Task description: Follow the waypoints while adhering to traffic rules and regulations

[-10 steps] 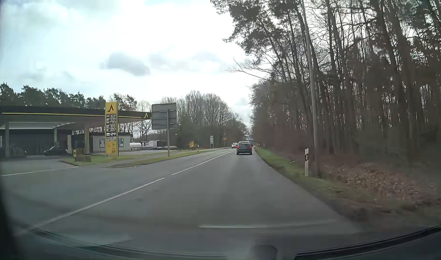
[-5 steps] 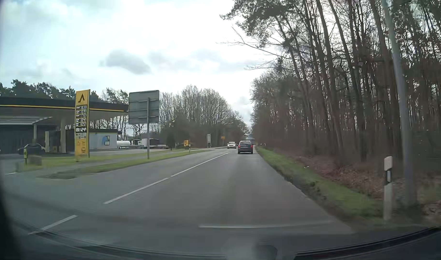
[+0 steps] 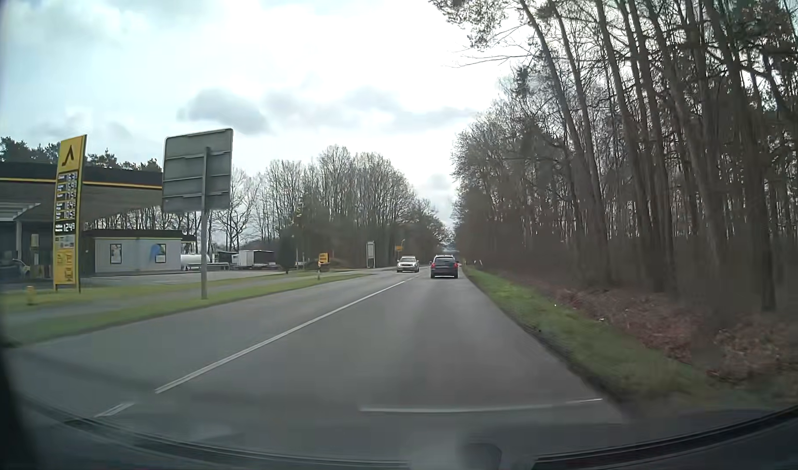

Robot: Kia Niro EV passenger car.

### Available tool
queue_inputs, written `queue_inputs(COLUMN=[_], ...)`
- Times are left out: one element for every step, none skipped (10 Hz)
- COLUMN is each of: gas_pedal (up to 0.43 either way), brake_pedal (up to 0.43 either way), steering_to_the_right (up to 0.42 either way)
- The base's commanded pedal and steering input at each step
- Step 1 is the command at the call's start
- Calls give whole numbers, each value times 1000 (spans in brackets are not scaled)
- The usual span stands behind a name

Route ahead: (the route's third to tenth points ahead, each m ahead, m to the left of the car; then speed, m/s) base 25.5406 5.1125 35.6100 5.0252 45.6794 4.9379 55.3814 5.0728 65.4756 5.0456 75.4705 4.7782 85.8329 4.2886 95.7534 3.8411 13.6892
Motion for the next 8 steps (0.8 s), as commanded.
queue_inputs(gas_pedal=[169, 169, 177, 189, 197, 197, 197, 209], brake_pedal=[0, 0, 0, 0, 0, 0, 0, 0], steering_to_the_right=[9, 9, 9, 9, 9, 9, 9, 8])
